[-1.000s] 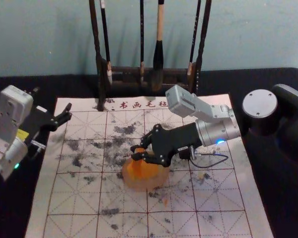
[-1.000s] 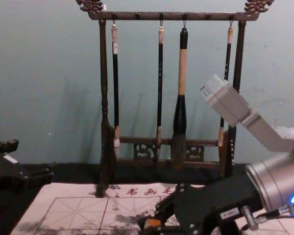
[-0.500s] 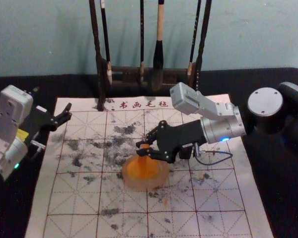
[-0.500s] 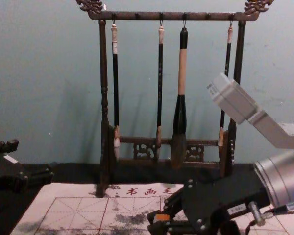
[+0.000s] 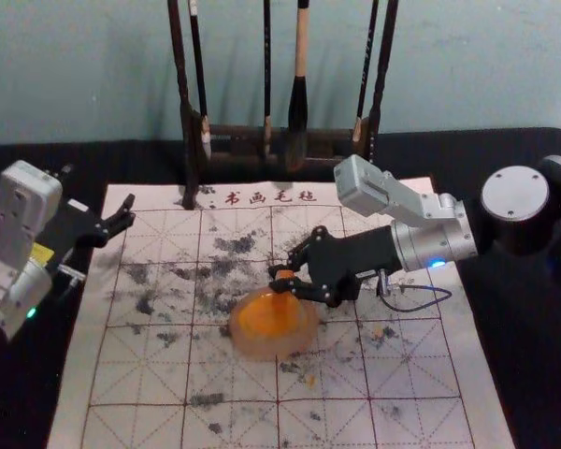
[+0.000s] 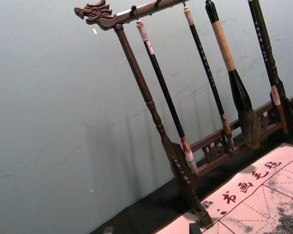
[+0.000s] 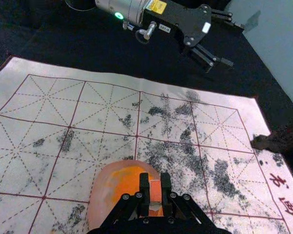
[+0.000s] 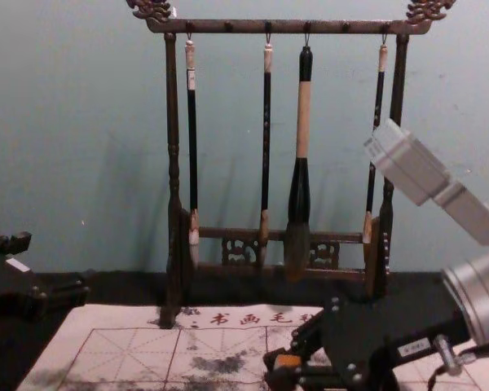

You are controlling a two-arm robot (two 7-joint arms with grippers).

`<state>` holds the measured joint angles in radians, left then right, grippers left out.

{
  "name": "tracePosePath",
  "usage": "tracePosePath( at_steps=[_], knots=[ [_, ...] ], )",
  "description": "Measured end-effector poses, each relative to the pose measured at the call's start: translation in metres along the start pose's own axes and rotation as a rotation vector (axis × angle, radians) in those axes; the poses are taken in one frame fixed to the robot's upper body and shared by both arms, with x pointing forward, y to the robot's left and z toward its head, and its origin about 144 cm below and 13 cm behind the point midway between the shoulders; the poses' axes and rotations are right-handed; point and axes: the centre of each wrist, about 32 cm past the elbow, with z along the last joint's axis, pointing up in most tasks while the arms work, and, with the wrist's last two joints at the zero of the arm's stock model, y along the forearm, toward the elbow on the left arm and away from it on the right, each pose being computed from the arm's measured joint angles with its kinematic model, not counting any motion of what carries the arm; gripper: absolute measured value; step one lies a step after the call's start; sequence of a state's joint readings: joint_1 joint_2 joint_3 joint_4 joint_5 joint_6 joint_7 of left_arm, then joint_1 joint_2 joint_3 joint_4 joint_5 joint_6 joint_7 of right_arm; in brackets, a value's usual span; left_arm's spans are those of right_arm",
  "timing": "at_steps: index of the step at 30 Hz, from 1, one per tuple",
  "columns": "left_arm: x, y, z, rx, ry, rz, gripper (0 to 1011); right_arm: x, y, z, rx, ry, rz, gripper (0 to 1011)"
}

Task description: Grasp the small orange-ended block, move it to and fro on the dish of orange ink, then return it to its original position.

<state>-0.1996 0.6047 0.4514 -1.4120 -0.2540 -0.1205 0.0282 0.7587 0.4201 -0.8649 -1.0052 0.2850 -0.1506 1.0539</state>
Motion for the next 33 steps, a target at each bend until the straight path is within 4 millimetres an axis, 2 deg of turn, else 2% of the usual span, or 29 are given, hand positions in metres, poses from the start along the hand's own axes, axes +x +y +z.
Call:
tracePosePath(
  at_steps=[20,33],
  knots=[
    [0.0,0.0,0.0,0.0,0.0,0.0,1001,-0.015,-0.009,0.0,0.001,-0.002,0.01,133],
    [0.0,0.0,0.0,0.0,0.0,0.0,1001,-0.021,-0.004,0.002,0.014,-0.01,0.041,133]
  ],
)
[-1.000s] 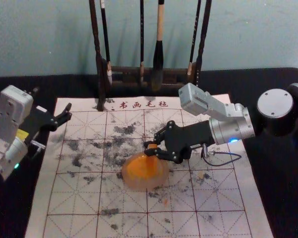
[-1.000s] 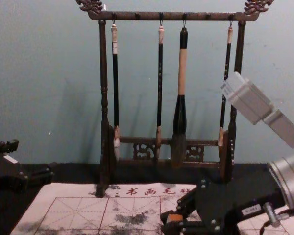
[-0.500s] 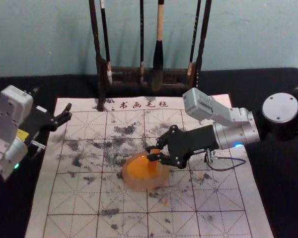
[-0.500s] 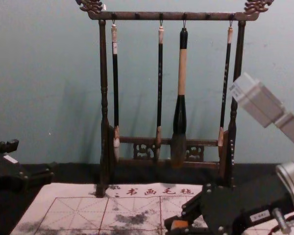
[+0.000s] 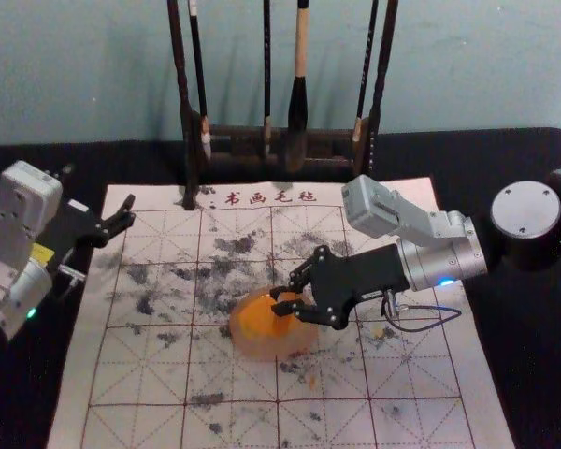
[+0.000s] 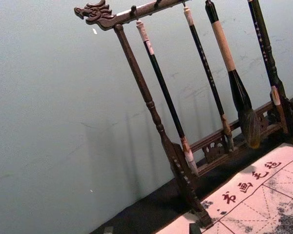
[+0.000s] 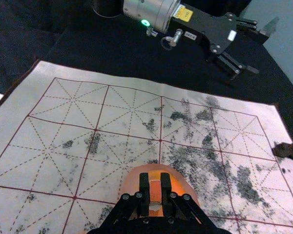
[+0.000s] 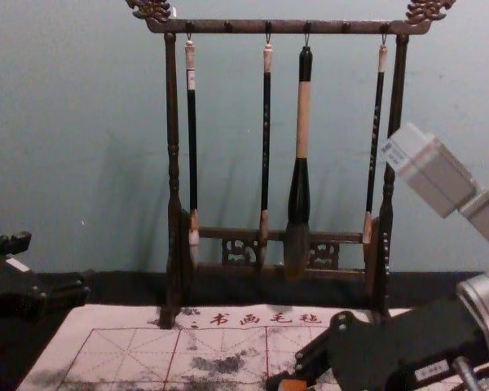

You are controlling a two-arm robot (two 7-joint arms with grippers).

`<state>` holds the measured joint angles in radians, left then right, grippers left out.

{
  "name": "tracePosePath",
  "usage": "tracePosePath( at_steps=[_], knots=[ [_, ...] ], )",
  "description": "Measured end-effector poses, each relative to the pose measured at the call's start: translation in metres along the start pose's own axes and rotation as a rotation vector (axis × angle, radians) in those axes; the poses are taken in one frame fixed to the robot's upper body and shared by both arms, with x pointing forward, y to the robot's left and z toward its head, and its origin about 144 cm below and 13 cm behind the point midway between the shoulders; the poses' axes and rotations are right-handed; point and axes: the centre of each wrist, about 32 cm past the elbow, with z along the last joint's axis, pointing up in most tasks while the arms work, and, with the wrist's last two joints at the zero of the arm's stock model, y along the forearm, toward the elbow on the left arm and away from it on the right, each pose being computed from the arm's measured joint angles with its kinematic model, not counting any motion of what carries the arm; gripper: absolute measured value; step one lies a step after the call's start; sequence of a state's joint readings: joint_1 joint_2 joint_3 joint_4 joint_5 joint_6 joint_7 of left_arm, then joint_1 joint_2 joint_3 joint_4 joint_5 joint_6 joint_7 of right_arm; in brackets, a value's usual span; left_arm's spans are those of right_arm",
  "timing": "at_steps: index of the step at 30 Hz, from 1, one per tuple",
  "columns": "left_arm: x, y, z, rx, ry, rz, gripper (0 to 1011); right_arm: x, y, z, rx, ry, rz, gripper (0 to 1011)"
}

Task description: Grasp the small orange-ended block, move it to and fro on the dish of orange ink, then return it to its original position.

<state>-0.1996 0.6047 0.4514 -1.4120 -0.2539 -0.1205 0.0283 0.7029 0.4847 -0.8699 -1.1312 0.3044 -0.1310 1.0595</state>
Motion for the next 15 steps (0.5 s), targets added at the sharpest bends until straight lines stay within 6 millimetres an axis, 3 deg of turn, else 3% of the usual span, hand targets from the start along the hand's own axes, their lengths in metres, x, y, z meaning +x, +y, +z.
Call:
tracePosePath(
  at_steps=[15],
  knots=[
    [0.0,0.0,0.0,0.0,0.0,0.0,1001,0.002,0.014,0.002,0.02,-0.007,0.035,133]
  ],
)
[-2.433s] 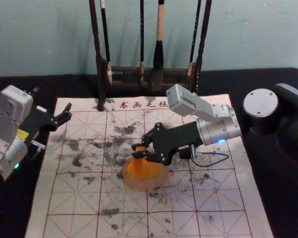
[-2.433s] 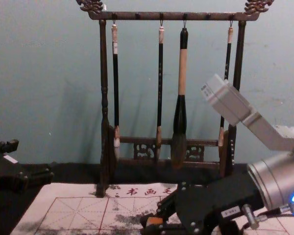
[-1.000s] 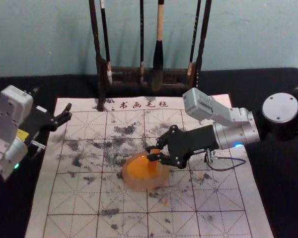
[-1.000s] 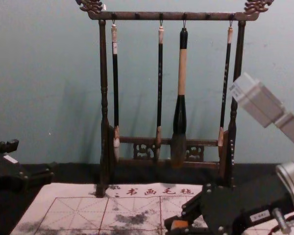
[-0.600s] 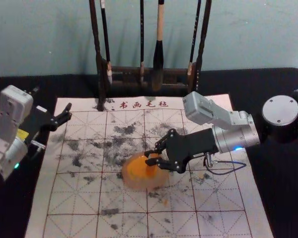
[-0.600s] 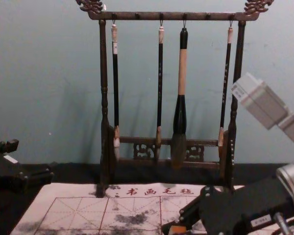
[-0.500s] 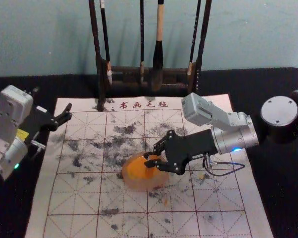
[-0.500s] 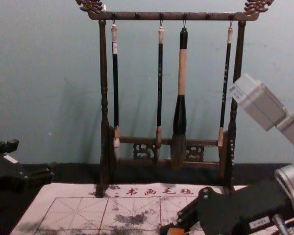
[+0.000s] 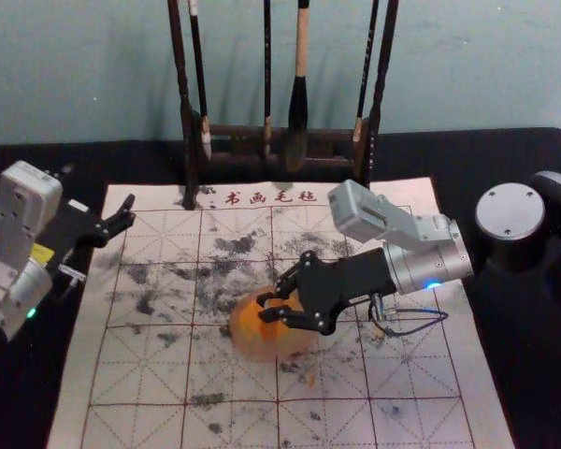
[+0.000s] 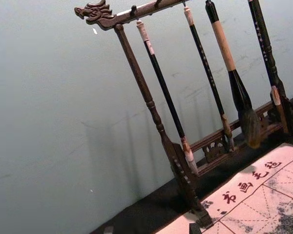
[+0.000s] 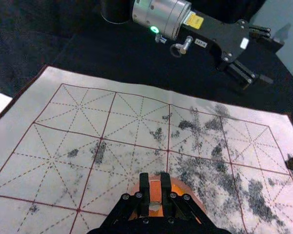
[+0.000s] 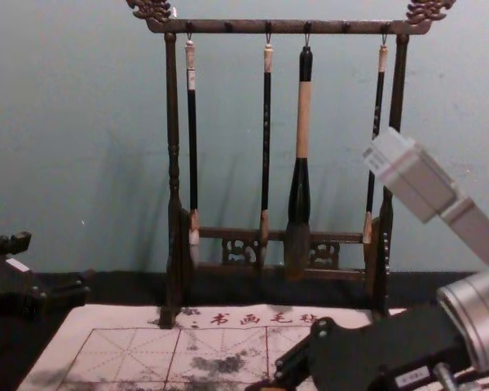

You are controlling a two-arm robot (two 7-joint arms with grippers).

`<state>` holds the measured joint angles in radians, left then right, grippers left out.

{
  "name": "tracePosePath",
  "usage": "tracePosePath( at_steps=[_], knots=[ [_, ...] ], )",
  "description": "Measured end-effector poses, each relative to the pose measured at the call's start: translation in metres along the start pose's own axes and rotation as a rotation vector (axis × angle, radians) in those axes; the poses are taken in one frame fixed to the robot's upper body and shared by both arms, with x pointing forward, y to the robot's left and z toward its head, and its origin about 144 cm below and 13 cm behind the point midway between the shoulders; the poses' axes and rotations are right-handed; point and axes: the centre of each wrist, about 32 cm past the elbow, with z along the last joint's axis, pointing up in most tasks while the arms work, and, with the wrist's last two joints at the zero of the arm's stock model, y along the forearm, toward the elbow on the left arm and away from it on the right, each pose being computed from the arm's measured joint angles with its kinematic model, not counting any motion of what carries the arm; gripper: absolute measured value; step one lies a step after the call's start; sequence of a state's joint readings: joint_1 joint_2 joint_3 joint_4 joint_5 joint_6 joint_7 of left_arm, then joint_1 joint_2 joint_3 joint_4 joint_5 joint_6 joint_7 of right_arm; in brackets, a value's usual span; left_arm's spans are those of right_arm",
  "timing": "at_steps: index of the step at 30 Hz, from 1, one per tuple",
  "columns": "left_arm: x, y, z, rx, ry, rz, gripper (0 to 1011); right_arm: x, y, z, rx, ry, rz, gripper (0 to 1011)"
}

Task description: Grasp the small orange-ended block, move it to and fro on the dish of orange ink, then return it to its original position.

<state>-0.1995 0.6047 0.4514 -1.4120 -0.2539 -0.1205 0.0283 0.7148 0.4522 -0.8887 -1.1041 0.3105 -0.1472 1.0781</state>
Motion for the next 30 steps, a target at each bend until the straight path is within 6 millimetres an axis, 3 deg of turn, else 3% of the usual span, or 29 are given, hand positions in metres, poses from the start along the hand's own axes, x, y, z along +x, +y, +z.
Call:
tracePosePath(
  at_steps=[30],
  knots=[
    [0.0,0.0,0.0,0.0,0.0,0.0,1001,0.02,0.012,0.0,0.008,-0.004,-0.008,133]
  ],
)
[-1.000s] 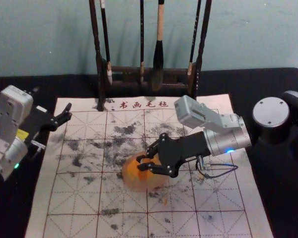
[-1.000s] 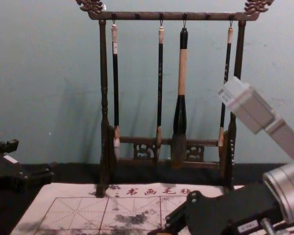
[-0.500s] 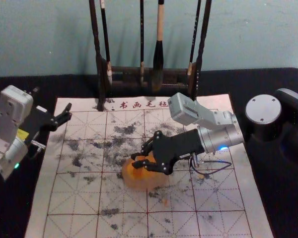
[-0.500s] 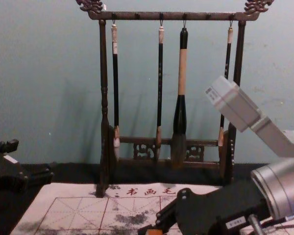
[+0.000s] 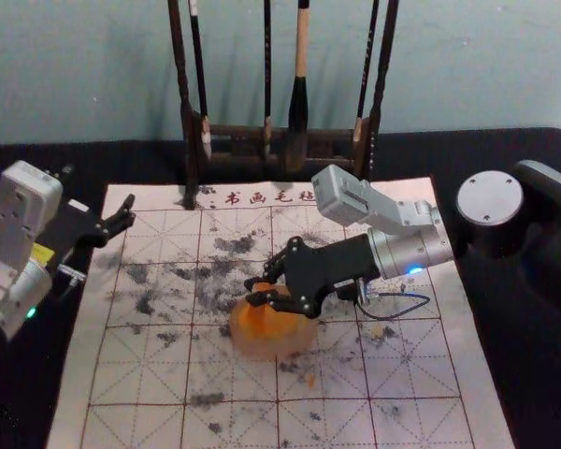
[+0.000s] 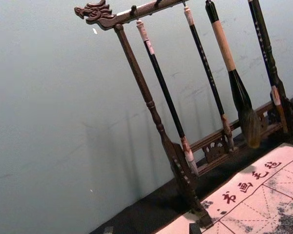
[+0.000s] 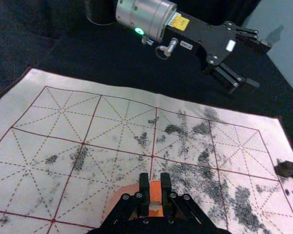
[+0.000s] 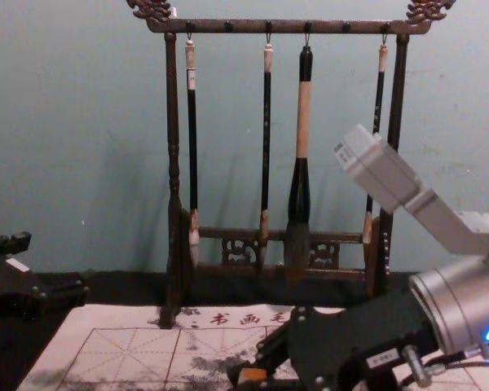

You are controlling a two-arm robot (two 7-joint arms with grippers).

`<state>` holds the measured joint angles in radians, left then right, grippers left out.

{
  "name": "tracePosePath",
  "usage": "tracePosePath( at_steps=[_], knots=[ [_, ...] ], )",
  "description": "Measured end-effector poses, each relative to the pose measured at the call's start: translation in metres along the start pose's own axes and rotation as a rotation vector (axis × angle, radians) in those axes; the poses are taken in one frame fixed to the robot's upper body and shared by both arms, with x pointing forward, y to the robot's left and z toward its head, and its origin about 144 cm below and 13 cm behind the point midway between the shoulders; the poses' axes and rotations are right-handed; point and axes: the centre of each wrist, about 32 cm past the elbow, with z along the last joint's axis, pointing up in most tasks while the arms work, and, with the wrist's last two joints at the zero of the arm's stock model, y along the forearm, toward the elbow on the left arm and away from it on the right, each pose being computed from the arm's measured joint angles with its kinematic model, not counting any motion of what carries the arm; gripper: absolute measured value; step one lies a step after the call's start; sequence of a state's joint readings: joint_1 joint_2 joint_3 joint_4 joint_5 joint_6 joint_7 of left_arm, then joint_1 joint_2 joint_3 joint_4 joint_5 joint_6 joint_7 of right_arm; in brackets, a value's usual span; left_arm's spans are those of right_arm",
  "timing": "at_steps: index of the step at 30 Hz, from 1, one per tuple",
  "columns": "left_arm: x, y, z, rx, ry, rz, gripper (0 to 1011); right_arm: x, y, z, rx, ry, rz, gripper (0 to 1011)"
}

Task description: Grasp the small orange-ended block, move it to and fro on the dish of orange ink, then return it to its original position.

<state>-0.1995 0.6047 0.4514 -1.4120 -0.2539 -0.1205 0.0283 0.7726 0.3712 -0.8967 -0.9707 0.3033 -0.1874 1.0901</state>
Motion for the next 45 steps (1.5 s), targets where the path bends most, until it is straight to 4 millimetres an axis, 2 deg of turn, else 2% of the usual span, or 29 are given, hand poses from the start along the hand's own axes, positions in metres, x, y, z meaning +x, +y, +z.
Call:
tracePosePath(
  at_steps=[28,45],
  knots=[
    [0.0,0.0,0.0,0.0,0.0,0.0,1001,-0.005,-0.017,-0.003,-0.033,0.003,-0.058,133],
    [0.0,0.0,0.0,0.0,0.0,0.0,1001,-0.006,-0.022,0.004,-0.024,-0.015,-0.071,133]
  ],
)
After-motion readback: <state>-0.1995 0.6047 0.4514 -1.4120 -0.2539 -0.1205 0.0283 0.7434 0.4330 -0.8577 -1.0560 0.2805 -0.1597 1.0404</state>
